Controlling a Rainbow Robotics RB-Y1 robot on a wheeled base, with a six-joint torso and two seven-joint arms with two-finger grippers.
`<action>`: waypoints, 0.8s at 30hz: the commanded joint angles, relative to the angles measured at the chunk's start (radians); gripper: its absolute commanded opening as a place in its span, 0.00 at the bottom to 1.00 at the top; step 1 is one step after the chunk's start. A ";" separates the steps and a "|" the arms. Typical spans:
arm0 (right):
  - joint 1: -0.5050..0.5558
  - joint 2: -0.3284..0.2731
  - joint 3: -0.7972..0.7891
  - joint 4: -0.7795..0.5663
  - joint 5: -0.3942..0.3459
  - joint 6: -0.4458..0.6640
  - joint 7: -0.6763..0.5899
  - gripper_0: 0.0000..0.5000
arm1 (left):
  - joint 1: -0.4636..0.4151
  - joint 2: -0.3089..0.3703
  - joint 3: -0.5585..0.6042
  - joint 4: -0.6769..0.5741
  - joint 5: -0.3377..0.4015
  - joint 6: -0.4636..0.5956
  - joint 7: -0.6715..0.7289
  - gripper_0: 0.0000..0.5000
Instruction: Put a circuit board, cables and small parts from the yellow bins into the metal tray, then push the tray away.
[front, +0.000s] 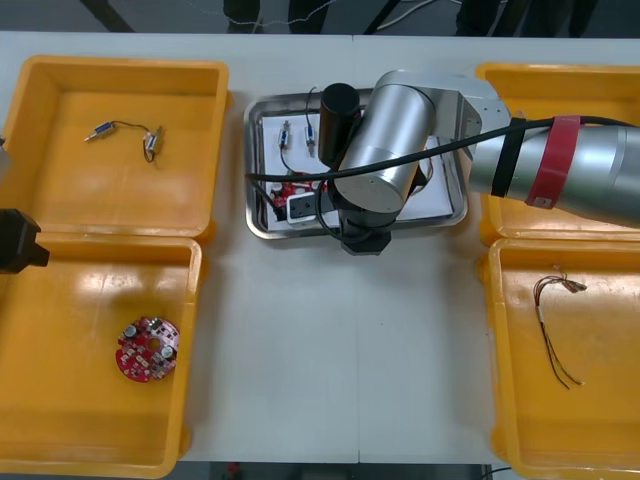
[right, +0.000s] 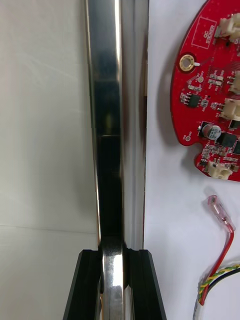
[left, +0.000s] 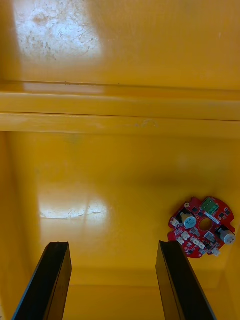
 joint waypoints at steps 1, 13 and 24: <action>-0.081 0.029 -0.035 0.047 -0.009 -0.012 0.036 0.00 | 0.014 -0.008 0.033 -0.028 -0.006 -0.003 -0.070 1.00; -0.115 0.077 -0.067 0.163 -0.021 -0.041 0.075 0.00 | 0.014 -0.008 0.033 -0.028 -0.006 -0.003 -0.070 1.00; -0.136 0.094 -0.069 0.246 -0.030 -0.099 0.119 0.00 | 0.014 -0.008 0.033 -0.028 -0.006 -0.003 -0.070 1.00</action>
